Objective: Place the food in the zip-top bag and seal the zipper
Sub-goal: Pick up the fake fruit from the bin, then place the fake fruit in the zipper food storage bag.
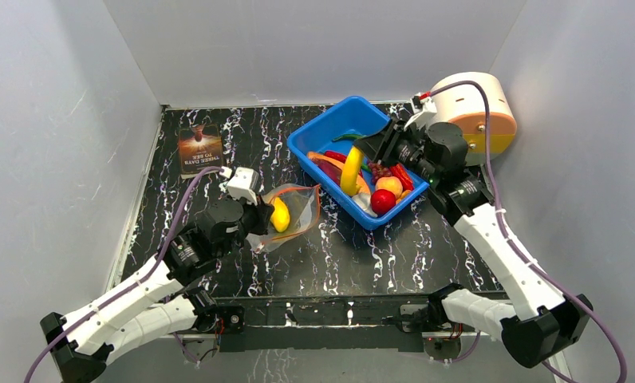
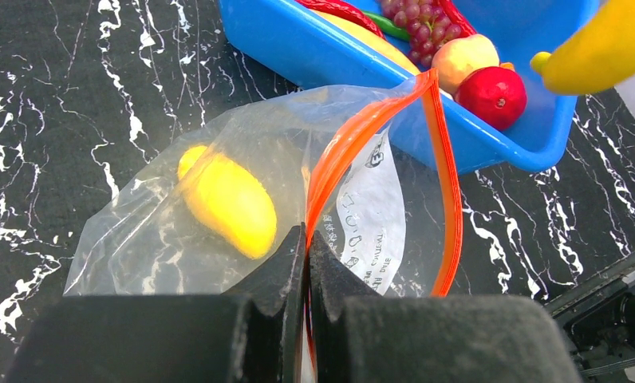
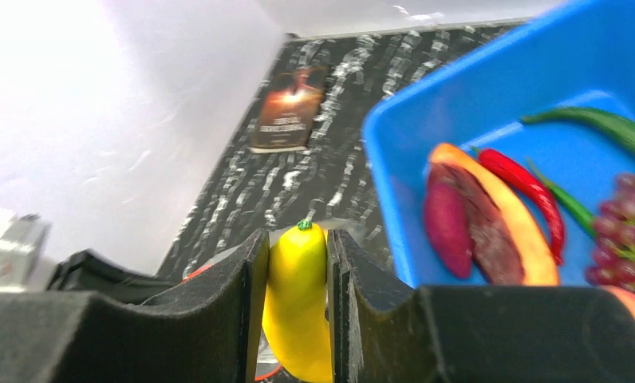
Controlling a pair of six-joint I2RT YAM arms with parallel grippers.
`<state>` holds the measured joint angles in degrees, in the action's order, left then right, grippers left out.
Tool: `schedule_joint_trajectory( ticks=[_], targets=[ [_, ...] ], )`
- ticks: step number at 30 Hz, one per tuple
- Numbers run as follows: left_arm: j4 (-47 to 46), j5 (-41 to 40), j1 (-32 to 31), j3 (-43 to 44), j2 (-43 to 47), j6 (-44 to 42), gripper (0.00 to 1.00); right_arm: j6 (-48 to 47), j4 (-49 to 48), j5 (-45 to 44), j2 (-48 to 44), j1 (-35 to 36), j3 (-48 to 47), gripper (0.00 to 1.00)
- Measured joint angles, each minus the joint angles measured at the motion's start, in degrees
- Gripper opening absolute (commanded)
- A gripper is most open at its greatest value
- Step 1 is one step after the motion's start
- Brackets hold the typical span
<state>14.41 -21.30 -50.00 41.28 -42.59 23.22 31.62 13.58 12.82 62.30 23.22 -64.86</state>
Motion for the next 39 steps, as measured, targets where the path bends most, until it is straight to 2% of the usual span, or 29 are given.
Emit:
schedule_joint_trajectory(
  ticks=[8, 14, 24, 28, 31, 39],
  targets=[
    [-1.2, 1.0, 0.0, 0.0, -0.7, 1.0, 0.0, 1.5, -12.9, 13.0, -3.8, 3.0, 4.3, 0.24],
    [-1.4, 1.3, 0.0, 0.0, -1.2, 1.2, 0.0, 3.8, -20.8, 17.3, -3.7, 7.6, 6.4, 0.24],
    [-2.0, 2.0, 0.0, 0.0, -1.4, 1.6, 0.0, 3.7, -32.0, 18.4, -0.4, 15.3, 11.8, 0.27],
    [-2.0, 2.7, 0.0, 0.5, -1.4, 2.5, 0.0, 0.9, -33.8, 18.3, 2.6, 17.5, 13.8, 0.23],
    [-2.0, 3.0, 0.0, 0.7, -1.0, 3.5, 0.0, -2.1, -35.5, 16.6, 3.2, 18.9, 15.3, 0.26],
    [-2.2, 3.6, 0.0, 0.7, 1.9, 5.8, 0.0, -8.9, -41.9, 12.3, 6.2, 22.4, 18.3, 0.26]
  ],
)
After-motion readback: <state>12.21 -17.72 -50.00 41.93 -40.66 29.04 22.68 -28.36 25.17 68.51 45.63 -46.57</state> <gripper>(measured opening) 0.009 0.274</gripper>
